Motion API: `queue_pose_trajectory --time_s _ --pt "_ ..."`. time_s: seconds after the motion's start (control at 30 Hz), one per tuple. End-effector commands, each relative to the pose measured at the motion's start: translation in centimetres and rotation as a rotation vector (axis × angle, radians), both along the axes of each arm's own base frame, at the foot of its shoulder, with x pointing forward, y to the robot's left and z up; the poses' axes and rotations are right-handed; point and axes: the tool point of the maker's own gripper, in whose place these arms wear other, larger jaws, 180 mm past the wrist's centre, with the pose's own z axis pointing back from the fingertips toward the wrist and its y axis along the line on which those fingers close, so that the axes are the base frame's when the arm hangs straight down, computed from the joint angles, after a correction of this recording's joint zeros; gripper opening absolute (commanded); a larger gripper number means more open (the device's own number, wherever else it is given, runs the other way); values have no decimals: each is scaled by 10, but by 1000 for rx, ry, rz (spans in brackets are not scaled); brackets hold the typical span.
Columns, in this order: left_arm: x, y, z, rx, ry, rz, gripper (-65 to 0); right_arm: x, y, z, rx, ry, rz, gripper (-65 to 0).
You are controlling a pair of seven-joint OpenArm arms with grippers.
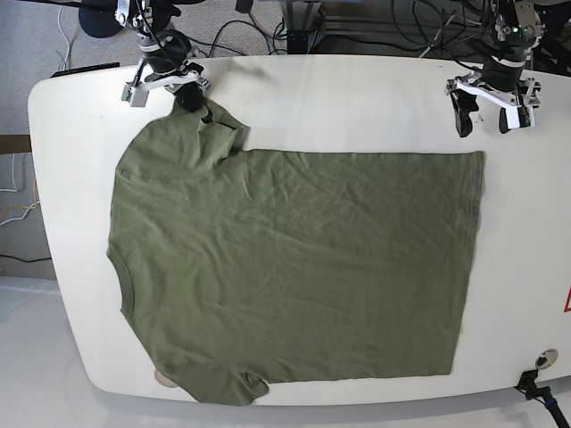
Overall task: Fold the T-shirt properly
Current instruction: 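Lower both grippers toward the shirt's shoulder and hem corners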
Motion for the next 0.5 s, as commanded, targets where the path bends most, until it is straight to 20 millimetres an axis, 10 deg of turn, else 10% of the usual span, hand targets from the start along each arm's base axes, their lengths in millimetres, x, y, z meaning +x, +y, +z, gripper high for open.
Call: queue_pose_trajectory --time_s 0.0,0.47 --pt "3 9 11 20 -34 10 -159 -11 -1 -9 -11 51 10 -650" --pt "40 21 -12 -19 80 -1 -158 -11 -7 -8 -32 48 24 -650"
